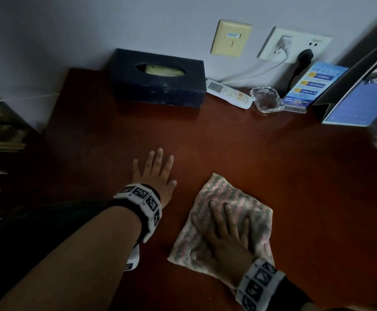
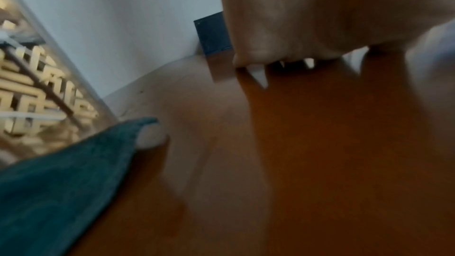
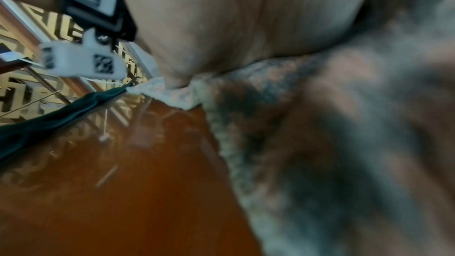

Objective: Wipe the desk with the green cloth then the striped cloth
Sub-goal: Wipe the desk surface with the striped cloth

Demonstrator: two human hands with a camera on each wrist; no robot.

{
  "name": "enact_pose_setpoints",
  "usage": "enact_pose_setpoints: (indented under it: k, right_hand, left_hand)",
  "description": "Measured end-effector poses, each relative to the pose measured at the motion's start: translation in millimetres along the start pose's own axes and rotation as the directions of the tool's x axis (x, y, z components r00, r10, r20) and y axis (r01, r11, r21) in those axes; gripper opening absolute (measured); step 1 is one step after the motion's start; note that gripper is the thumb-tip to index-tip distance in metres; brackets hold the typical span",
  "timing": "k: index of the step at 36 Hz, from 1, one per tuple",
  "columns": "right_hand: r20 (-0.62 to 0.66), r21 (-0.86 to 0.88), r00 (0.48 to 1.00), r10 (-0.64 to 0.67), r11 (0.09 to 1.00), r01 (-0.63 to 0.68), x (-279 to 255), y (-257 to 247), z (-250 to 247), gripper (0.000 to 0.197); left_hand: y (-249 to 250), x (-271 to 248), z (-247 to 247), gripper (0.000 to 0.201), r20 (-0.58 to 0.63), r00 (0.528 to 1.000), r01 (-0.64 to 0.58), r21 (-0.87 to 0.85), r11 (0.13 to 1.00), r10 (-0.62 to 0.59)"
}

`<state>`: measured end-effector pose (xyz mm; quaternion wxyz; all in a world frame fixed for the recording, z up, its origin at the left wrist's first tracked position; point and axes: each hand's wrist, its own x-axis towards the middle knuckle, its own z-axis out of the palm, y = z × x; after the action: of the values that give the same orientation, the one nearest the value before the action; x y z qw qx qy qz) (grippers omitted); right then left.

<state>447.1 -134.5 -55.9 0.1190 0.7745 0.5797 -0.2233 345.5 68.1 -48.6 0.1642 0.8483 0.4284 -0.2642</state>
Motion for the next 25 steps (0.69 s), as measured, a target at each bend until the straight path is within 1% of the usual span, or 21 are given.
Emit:
enact_pose_setpoints:
  k: [1,2,4,7,9,14,18,21,22,23,24,25]
  right_hand:
    - [-0.015,0.020,0.999,-0.033,0.999,0.033,8.8,1.7,-3.8,0.069]
    - [-0.014,0.059,0.999,-0.036,0.998,0.037,17.1,3.5,-7.6,0.070]
    - [-0.003,0.074,1.000,-0.025,0.997,0.025,34.1,3.1,-18.7,0.072]
    - [0.011,0.076,1.000,0.019,0.997,-0.019,66.8,3.3,-33.3,0.067]
    - [0.020,0.075,0.999,0.042,0.996,-0.043,90.0,4.7,-45.9,0.063]
    - [0.042,0.048,0.997,0.063,0.997,-0.065,154.2,12.1,-77.2,0.061]
    - [0.047,0.074,0.994,0.097,0.992,-0.100,193.8,20.2,-104.4,0.062]
    - [0.038,0.128,0.992,0.122,0.984,-0.126,214.0,41.0,-113.5,0.065]
    - [0.044,0.134,0.992,0.121,0.983,-0.126,221.0,54.1,-114.1,0.069]
    - [0.046,0.129,0.990,0.130,0.982,-0.135,227.4,70.5,-114.8,0.077]
    - [0.061,0.115,0.984,0.165,0.979,-0.171,230.3,86.5,-118.3,0.087]
    - [0.080,0.073,0.975,0.206,0.975,-0.212,234.5,108.3,-118.8,0.091]
  left_hand:
    - [-0.8,-0.2,1.1,0.062,-0.001,1.000,-0.005,0.001,1.000,0.005]
    - [-1.6,-0.6,2.0,0.062,-0.005,1.000,-0.009,0.003,1.000,0.009]
    - [-1.7,-1.4,3.5,0.061,-0.017,1.000,-0.013,-0.001,1.000,0.013]
    - [-0.6,-0.5,5.3,0.061,-0.023,1.000,-0.005,-0.011,1.000,0.004]
    - [0.0,0.1,4.4,0.061,-0.007,1.000,-0.003,-0.015,1.000,0.003]
    - [-0.3,1.0,-1.2,0.059,0.059,0.998,-0.014,-0.031,0.999,0.016]
    - [-2.1,1.6,1.5,0.059,0.060,0.998,-0.013,-0.018,1.000,0.014]
    - [-2.6,1.5,2.7,0.058,0.055,0.998,-0.008,-0.004,1.000,0.008]
    - [-2.5,1.3,2.2,0.058,0.062,0.998,-0.004,-0.003,1.000,0.004]
    - [-2.2,1.3,1.5,0.058,0.069,0.998,-0.001,-0.003,1.000,0.001]
    - [-2.3,1.4,1.1,0.058,0.076,0.997,0.001,-0.001,1.000,-0.001]
    - [-2.4,1.3,0.8,0.058,0.081,0.997,0.001,0.001,1.000,-0.001]
